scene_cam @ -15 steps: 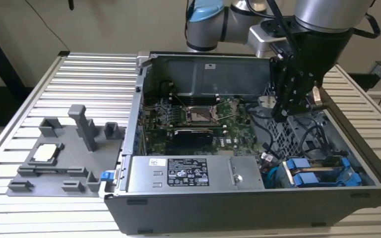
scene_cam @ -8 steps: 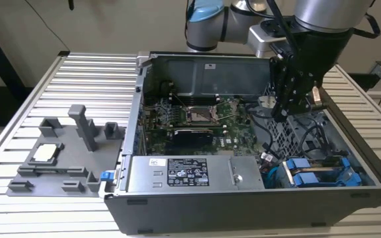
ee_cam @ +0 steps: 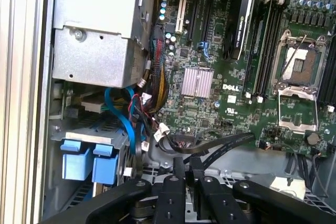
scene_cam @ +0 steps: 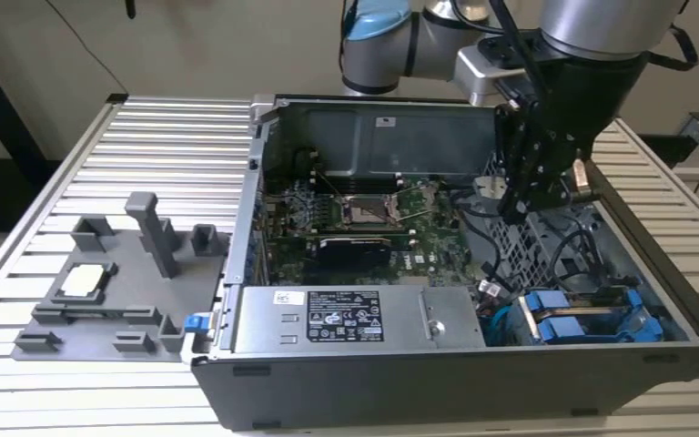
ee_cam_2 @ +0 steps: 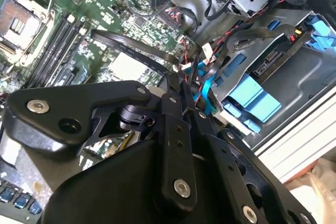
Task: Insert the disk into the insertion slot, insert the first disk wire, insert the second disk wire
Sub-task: 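Insert the first disk wire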
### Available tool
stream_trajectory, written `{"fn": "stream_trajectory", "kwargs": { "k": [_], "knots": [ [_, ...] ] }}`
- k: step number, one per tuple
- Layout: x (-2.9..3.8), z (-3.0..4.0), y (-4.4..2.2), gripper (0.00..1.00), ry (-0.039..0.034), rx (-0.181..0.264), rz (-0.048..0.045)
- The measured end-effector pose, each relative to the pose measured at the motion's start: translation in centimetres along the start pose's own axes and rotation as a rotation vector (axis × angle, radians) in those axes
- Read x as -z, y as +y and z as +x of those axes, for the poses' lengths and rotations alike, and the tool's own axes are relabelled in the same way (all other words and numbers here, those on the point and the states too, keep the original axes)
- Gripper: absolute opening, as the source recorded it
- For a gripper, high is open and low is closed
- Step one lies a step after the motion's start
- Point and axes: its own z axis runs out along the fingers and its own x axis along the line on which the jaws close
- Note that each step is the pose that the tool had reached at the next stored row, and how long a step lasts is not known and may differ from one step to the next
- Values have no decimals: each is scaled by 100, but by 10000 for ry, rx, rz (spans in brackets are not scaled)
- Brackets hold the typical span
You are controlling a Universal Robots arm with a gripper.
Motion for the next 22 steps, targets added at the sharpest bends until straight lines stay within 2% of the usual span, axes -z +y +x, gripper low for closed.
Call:
{"fn": "stream_trajectory", "kwargs": {
  "k": [5,22],
  "knots": [
    [0,77,-39,16,-4,-1,-42],
    [-6,538,-257,16,-54,-15,-404]
  ]
}}
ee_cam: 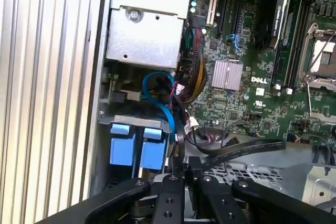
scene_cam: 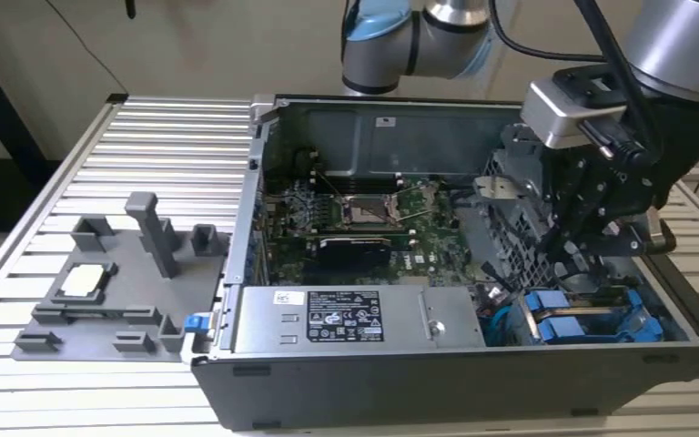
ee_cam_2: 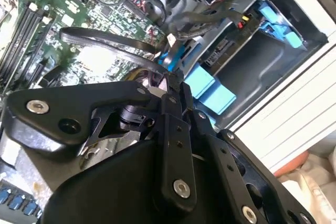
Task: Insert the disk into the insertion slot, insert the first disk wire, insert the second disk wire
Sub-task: 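Insert the first disk wire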
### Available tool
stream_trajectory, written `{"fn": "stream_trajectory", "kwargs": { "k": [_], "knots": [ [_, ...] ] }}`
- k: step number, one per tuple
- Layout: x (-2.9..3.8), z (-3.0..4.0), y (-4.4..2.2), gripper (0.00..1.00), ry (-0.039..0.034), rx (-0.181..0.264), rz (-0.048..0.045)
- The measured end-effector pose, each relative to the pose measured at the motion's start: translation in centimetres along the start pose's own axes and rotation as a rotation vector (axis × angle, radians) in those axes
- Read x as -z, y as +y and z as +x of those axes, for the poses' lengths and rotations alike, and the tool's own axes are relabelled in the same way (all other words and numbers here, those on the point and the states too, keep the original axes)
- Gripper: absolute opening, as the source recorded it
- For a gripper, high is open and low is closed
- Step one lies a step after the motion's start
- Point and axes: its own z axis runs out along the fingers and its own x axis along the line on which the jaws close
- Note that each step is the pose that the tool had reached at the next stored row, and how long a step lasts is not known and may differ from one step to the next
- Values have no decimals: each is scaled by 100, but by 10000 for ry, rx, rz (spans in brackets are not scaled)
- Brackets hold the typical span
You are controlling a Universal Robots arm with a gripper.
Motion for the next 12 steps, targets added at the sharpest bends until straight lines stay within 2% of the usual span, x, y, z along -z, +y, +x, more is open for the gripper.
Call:
{"fn": "stream_trajectory", "kwargs": {
  "k": [6,12],
  "knots": [
    [3,169,-75,16,-21,-6,-157],
    [5,320,-151,16,-37,-10,-267]
  ]
}}
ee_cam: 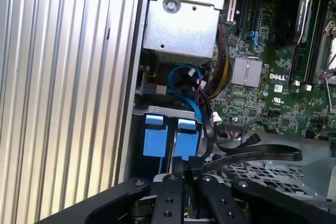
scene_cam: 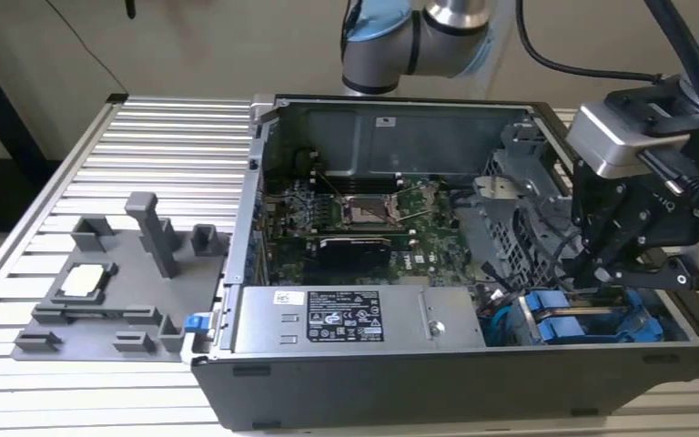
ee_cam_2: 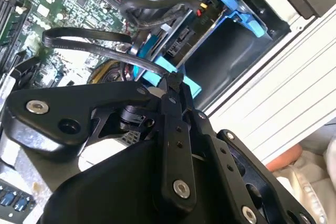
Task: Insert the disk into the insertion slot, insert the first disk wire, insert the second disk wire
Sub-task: 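Insert the first disk wire, then insert the second disk wire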
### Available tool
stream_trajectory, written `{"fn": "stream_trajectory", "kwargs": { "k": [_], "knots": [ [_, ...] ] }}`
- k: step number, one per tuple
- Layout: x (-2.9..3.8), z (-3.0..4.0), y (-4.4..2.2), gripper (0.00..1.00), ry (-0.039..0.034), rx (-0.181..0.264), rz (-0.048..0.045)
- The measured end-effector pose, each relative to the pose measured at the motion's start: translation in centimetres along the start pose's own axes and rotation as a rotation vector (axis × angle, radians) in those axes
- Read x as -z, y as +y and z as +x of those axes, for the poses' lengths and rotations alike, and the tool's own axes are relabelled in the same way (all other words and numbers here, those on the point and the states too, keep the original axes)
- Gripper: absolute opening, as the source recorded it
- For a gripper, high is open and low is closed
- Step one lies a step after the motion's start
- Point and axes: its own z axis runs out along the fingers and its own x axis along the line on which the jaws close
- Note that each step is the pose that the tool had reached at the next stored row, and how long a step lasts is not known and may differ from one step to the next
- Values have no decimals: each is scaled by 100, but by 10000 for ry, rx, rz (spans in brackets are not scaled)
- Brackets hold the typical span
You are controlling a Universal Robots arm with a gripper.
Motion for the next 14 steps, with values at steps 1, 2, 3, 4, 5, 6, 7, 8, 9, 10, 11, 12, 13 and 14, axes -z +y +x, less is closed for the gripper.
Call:
{"fn": "stream_trajectory", "kwargs": {
  "k": [1,2,3,4,5,6,7,8,9,10,11,12,13,14],
  "knots": [
    [1,8,-6,16,1,0,-6],
    [0,8,-6,16,0,0,-5],
    [0,8,-6,16,-1,-1,-5],
    [1,9,-6,16,-1,-1,-5],
    [0,9,-6,16,-19,-4,-3],
    [-2,11,-6,16,-86,-19,7],
    [-5,13,-6,16,-191,-46,24],
    [-7,14,-6,16,-290,-71,40],
    [-10,15,-6,16,-398,-101,59],
    [-14,16,-6,16,-489,-147,75],
    [-17,17,-6,16,-546,-202,86],
    [-21,19,-7,16,-597,-258,97],
    [-26,20,-8,16,-647,-318,107],
    [-30,21,-9,16,-694,-379,117]
  ]
}}
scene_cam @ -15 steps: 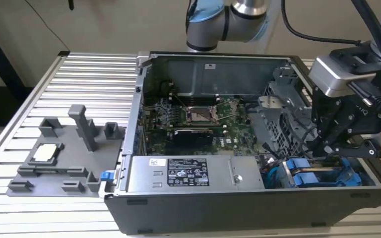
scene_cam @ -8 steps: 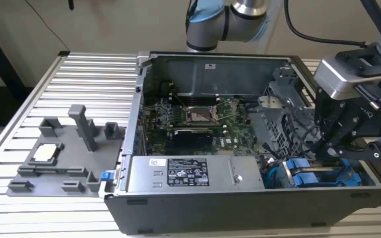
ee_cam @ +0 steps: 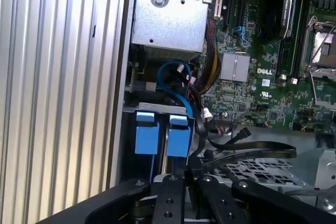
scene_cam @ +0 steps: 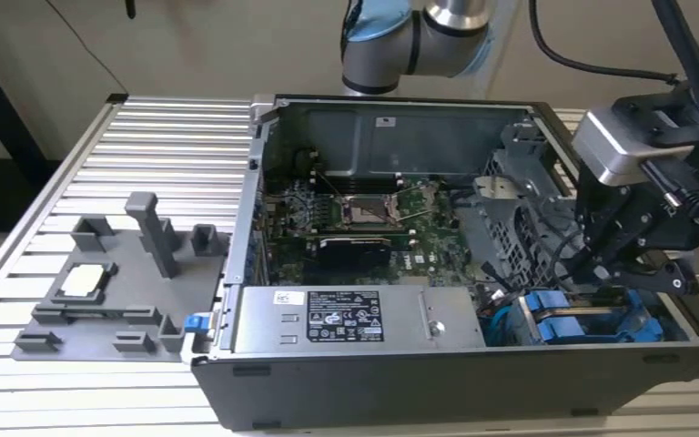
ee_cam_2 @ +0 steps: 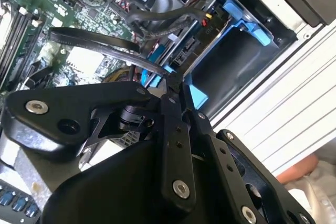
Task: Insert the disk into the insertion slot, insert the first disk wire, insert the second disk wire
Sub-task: 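Insert the second disk wire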
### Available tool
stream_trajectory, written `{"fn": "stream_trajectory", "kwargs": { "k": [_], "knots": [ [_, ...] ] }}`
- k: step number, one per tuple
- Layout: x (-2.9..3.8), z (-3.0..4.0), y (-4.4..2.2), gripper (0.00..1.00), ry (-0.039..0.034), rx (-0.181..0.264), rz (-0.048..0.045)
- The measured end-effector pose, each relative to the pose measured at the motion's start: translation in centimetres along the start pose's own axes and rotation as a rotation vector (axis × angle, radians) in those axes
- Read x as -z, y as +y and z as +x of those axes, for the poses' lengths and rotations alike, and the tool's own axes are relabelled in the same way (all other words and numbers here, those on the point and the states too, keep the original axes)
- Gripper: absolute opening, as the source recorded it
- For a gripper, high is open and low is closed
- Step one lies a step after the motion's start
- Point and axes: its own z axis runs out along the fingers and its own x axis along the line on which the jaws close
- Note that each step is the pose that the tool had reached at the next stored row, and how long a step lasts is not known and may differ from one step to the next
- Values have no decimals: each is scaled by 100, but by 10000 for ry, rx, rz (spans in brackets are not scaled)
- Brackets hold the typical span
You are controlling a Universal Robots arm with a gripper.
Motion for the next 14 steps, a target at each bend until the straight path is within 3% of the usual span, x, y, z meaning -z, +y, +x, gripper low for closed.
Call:
{"fn": "stream_trajectory", "kwargs": {
  "k": [3,10,11,14],
  "knots": [
    [-4,14,1,16,-235,-63,30],
    [-35,30,2,16,-248,-311,61],
    [-69,51,1,16,-293,-432,78],
    [-81,84,-72,16,-317,-440,33]
  ]
}}
